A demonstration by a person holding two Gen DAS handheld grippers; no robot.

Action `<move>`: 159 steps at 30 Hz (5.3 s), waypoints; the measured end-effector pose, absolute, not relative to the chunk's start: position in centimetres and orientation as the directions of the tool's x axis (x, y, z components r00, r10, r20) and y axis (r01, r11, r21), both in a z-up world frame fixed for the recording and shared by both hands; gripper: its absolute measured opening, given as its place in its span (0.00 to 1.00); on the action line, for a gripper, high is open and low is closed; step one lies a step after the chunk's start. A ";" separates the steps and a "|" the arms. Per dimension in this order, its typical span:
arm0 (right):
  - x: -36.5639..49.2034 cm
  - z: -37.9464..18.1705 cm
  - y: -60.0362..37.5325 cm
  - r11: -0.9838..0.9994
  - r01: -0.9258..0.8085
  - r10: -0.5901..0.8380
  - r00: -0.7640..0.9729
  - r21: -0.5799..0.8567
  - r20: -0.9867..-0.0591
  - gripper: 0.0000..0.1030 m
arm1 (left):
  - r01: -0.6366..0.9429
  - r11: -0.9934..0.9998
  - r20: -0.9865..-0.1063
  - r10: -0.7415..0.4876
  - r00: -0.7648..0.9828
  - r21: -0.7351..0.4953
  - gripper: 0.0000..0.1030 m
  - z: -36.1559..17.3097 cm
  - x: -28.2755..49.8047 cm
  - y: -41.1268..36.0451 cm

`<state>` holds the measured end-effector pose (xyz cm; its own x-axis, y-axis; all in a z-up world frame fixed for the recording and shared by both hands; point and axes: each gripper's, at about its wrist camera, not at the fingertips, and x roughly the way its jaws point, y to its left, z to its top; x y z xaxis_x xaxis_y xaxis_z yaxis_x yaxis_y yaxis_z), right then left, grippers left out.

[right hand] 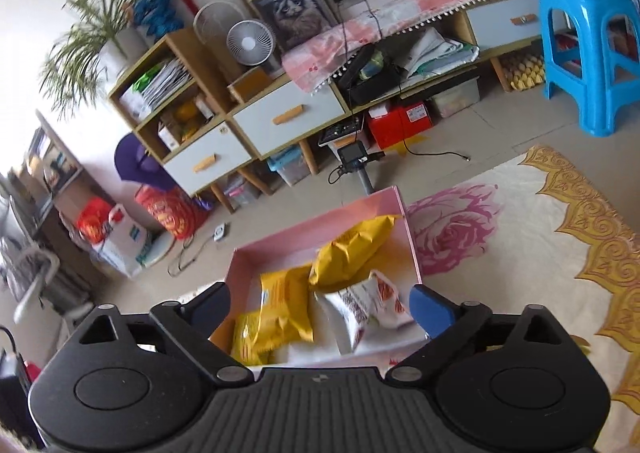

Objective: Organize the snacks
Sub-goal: 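Carry both yellow cakes into the pink box and open both tools, then move both tools back toward the remaining snacks, then grasp the pink bar with the left tool while the right tool grasps the white bag, then carry the pink bar and white bag into the pink box and open both tools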

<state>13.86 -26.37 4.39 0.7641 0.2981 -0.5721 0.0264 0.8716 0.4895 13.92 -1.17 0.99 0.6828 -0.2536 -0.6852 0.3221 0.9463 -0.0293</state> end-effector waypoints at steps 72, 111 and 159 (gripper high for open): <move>-2.4 -3.8 -13.1 0.763 -0.646 0.479 0.554 0.012 -0.681 0.44 | 0.613 0.790 -0.764 -0.411 0.497 -0.026 0.29 -6.7 2.6 6.7; 10.2 2.2 -20.0 0.950 -0.213 0.307 0.779 0.229 -0.547 0.35 | 0.315 0.940 -0.668 -0.319 0.673 -0.131 0.28 0.6 14.3 2.9; 13.1 2.2 -20.7 0.956 -0.189 0.287 0.770 0.226 -0.570 0.85 | 0.235 0.958 -0.611 -0.285 0.738 -0.162 0.86 -0.4 18.7 2.2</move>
<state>13.05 -20.67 2.18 0.7696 0.2871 -0.5703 -0.1890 0.9556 0.2260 18.75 2.21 -0.41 0.7383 -0.2847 -0.6114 0.2355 0.9583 -0.1619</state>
